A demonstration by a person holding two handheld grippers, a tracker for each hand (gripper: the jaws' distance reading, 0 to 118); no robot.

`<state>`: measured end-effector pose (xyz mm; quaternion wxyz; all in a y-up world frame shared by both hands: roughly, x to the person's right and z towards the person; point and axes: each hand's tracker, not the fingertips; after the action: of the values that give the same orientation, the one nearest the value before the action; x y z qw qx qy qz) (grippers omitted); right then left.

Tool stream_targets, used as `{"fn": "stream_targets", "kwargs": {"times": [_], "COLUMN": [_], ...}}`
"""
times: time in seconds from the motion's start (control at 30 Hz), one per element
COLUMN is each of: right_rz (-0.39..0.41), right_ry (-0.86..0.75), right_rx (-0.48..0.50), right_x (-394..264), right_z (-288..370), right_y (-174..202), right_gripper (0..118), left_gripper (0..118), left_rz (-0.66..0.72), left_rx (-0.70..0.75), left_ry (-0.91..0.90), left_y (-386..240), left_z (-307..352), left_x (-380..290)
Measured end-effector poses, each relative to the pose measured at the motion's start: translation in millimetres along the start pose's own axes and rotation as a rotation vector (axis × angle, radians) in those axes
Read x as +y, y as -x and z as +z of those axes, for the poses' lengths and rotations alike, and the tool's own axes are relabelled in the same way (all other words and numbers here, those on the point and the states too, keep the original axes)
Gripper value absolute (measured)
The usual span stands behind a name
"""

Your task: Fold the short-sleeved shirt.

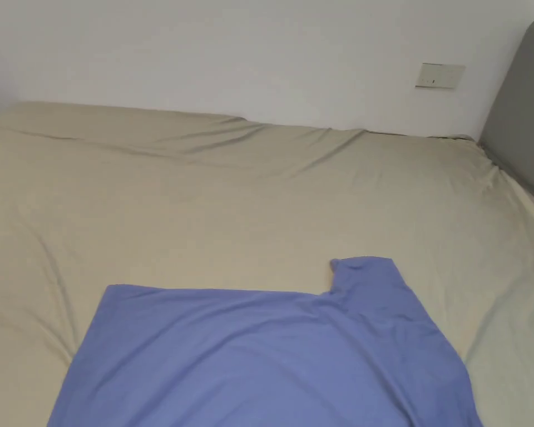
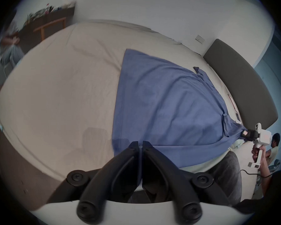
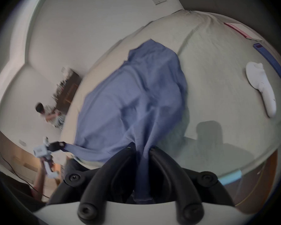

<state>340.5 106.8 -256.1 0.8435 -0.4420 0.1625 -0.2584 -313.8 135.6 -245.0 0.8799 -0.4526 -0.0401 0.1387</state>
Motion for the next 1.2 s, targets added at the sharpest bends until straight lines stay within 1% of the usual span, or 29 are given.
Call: {"fn": "stream_targets", "kwargs": {"times": [0.03, 0.07, 0.1, 0.13, 0.17, 0.2, 0.23, 0.3, 0.37, 0.4, 0.43, 0.47, 0.5, 0.53, 0.57, 0.6, 0.67, 0.73, 0.77, 0.83, 0.9, 0.97, 1.0, 1.03, 1.07, 1.1, 1.13, 1.17, 1.2], "right_rz": [-0.054, -0.090, -0.106, -0.086, -0.068, -0.033, -0.014, -0.031, -0.045, -0.024, -0.002, 0.033, 0.068, 0.096, 0.122, 0.143, 0.191, 0.270, 0.295, 0.331, 0.339, 0.334, 0.324, 0.317, 0.310, 0.309, 0.313, 0.314, 0.316], "right_ry": [-0.014, -0.021, -0.028, -0.028, -0.032, -0.029, -0.019, -0.002, 0.032, 0.050, 0.057, 0.068, 0.084, 0.087, 0.089, 0.063, -0.019, -0.097, -0.127, -0.172, -0.244, -0.268, -0.261, -0.248, -0.212, -0.181, -0.159, -0.115, -0.066], "right_rx": [0.046, 0.070, 0.064, 0.051, 0.029, -0.021, -0.047, -0.072, -0.126, -0.153, -0.207, -0.258, -0.300, -0.302, -0.306, -0.308, -0.300, -0.305, -0.318, -0.348, -0.369, -0.379, -0.373, -0.350, -0.323, -0.319, -0.332, -0.373, -0.414], "right_x": [11, 22, 36, 49, 61, 75, 89, 111, 129, 134, 137, 138, 137, 136, 136, 134, 131, 125, 120, 105, 83, 62, 51, 42, 37, 31, 30, 32, 35], "right_z": [-4, -8, -14, -22, -30, -41, -53, -80, -110, -125, -138, -148, -157, -159, -158, -150, -127, -94, -81, -54, -31, -15, -11, -9, -12, -17, -26, -34, -44], "right_y": [-1, -2, -2, -1, 0, -2, -3, -9, -13, -14, -13, -14, -12, -9, -6, 1, 12, 26, 32, 44, 54, 60, 62, 61, 57, 53, 47, 43, 39], "right_gripper": [21, 21, 21, 21, 21, 21, 21, 21, 23, 30, 46, 76, 87, 87, 87, 87, 90, 93, 93, 93, 93, 93, 93, 93, 94, 94, 94, 94, 94], "left_gripper": [5, 5, 5, 5, 5, 5, 5, 6, 7, 11, 17, 26, 33, 40, 48, 62, 93, 93, 93, 96, 97, 96, 90, 77, 77, 72, 58, 58, 53], "left_rz": [-0.002, 0.000, 0.003, 0.011, 0.012, 0.015, 0.021, 0.087, 0.195, 0.227, 0.232, 0.219, 0.183, 0.158, 0.153, 0.136, 0.091, 0.018, -0.011, -0.092, -0.123, -0.107, -0.064, -0.005, 0.019, 0.015, -0.046, -0.050, -0.044], "left_rx": [0.002, -0.008, -0.023, -0.052, -0.049, -0.041, -0.023, -0.007, -0.009, -0.009, 0.020, 0.072, 0.100, 0.117, 0.095, 0.072, 0.084, 0.093, 0.113, 0.135, 0.190, 0.160, 0.163, 0.199, 0.211, 0.207, 0.244, 0.255, 0.216], "left_ry": [-0.003, -0.008, -0.018, -0.026, -0.028, -0.032, -0.027, 0.024, 0.052, 0.071, 0.070, 0.083, 0.090, 0.095, 0.082, 0.060, 0.041, -0.022, -0.050, -0.038, 0.021, 0.082, 0.117, 0.152, 0.186, 0.186, 0.063, 0.092, 0.118], "left_y": [-10, -17, -1, -1, -2, -2, 11, 25, 35, 40, 44, 45, 38, 38, 36, 34, 26, 20, 14, 8, 5, 14, 20, 30, 33, 32, 27, 17, 18], "left_z": [-2, -5, -12, -18, -26, -37, -57, -81, -109, -120, -129, -135, -142, -143, -140, -129, -111, -83, -75, -63, -68, -82, -93, -115, -125, -131, -122, -122, -119], "left_x": [13, 26, 36, 49, 63, 75, 79, 97, 102, 106, 107, 108, 101, 99, 97, 96, 93, 89, 85, 71, 57, 47, 43, 40, 36, 30, 30, 31, 34]}}
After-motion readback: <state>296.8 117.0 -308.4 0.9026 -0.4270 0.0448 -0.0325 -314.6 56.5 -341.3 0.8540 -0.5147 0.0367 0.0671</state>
